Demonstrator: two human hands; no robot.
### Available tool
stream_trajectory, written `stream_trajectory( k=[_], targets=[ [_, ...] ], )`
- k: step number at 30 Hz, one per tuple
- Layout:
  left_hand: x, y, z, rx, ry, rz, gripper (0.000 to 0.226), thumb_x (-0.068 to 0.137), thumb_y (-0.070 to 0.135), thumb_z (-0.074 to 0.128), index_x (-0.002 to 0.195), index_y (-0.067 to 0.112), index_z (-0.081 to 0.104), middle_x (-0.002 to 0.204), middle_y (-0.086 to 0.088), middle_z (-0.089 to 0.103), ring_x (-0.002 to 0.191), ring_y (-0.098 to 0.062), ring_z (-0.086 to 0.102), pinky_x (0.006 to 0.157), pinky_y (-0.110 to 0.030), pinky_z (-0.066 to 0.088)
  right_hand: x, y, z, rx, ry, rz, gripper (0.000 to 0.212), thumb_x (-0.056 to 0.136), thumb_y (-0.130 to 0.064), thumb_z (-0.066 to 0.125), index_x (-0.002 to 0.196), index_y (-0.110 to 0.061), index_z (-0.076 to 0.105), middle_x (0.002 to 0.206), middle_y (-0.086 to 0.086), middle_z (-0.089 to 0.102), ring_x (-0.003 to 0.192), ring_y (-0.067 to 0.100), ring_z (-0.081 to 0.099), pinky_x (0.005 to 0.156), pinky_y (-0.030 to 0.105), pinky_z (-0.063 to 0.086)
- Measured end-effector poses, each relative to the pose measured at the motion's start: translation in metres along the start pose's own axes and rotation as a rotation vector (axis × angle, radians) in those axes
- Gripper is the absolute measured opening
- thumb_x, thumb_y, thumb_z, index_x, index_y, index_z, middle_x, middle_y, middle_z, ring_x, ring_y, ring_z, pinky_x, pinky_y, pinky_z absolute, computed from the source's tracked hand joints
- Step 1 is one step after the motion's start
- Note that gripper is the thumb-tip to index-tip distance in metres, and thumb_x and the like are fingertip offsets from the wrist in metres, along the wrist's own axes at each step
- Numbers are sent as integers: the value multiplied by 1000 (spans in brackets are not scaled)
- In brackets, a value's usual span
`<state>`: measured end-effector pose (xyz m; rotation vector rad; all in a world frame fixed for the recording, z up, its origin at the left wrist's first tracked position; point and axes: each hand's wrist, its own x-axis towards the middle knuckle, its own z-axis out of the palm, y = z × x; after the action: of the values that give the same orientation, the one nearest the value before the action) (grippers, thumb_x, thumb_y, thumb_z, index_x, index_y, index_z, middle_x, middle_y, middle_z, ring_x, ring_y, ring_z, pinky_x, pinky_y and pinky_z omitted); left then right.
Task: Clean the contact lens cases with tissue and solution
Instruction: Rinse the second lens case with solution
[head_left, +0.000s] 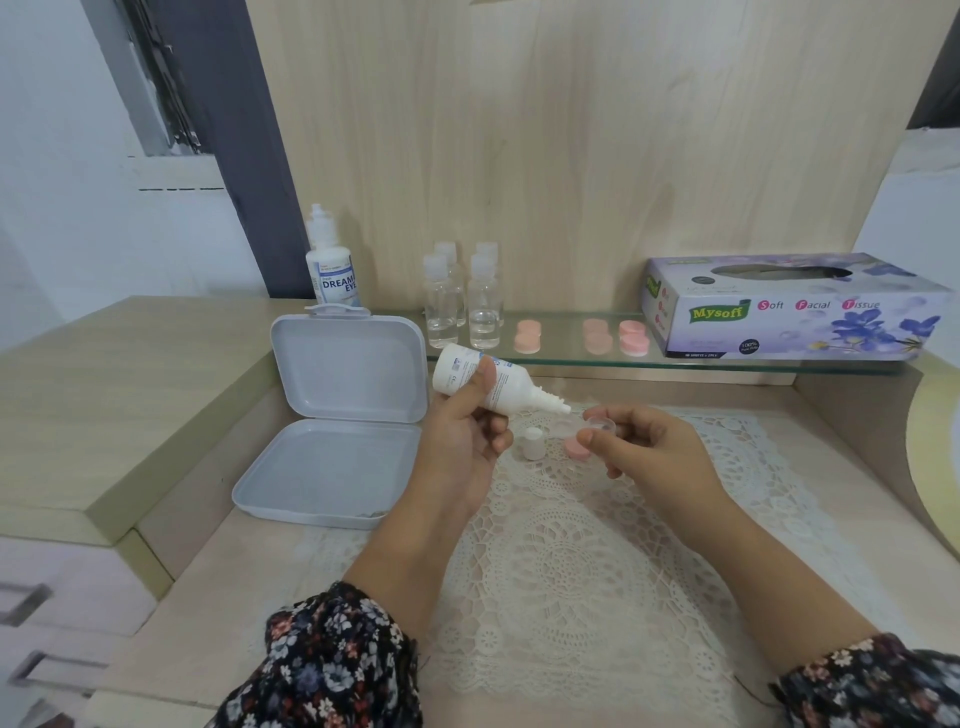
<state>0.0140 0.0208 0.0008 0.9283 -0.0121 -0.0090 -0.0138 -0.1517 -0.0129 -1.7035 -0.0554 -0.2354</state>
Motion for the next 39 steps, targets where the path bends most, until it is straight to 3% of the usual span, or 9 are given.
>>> stream_trajectory(
  k=[8,16,29,39],
  targets=[
    [1,-1,0,-15,22,13,52,69,35,71,111,9,52,72,-2,58,44,-7,39,38,-18,33,0,0,0,-15,3,-1,16,81,-14,75,94,-21,71,68,3,58,51,5,51,57,11,46],
    [1,-1,-1,-14,27,13,55,69,36,71,114,9,51,75,-3,58,45,-7,39,38,-18,34,0,0,-1,-4,-3,4,16,80,-12,75,94,-18,71,69,4,59,52,6,51,57,12,47],
    [1,0,0,-11,24,-5,42,70,34,69,100,8,55,68,-3,58,42,-7,40,37,-18,34,-1,-2,0,9,-6,11,17,81,-10,74,96,-16,70,65,1,58,50,2,52,57,10,47],
    [0,2,-1,-26,28,2,39,68,36,71,95,11,58,84,-10,57,45,-8,39,38,-18,34,-1,-2,0,-9,-3,10,17,81,-12,74,97,-17,71,68,3,60,50,2,53,57,11,48]
  ],
)
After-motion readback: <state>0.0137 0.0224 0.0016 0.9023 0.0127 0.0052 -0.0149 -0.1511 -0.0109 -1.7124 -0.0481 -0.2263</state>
